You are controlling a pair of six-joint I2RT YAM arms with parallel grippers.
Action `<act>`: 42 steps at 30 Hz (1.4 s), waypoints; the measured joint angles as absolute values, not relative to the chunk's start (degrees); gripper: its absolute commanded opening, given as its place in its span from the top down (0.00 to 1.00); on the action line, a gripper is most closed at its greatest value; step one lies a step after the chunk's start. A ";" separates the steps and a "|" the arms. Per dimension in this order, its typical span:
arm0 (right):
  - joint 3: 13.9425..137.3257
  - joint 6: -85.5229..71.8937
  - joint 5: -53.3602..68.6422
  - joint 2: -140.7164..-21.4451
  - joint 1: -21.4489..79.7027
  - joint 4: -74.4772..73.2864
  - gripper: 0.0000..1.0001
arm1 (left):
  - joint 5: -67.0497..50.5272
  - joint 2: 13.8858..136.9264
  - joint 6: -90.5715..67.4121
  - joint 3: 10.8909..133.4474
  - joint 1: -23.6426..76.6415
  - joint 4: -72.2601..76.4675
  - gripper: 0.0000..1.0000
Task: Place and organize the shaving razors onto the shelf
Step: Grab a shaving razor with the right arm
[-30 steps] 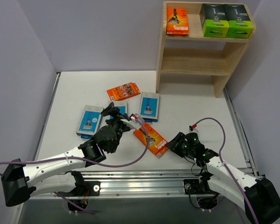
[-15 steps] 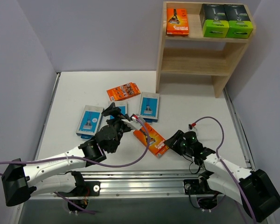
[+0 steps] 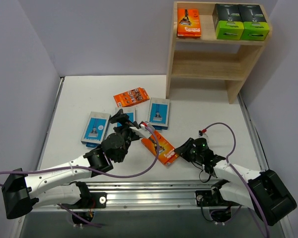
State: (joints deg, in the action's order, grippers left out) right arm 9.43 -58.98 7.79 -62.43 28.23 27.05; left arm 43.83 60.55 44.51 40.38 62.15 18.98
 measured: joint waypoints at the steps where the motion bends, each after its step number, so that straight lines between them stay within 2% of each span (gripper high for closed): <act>1: 9.43 -58.96 7.79 -62.17 28.23 26.76 0.83 | 43.77 60.55 44.45 40.38 62.15 18.96 0.06; 6: 9.41 -58.89 7.86 -60.80 28.23 25.54 1.00 | 43.62 60.55 44.18 40.40 62.15 18.96 0.06; 42: 10.59 -64.93 12.03 -48.07 28.23 19.81 1.00 | 43.51 58.30 43.86 40.45 62.57 18.52 0.06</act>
State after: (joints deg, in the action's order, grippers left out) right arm 10.59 -64.93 12.03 -48.07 28.23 19.81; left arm 43.51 58.30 43.86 40.45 62.57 18.52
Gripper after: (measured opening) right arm 0.145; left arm 0.940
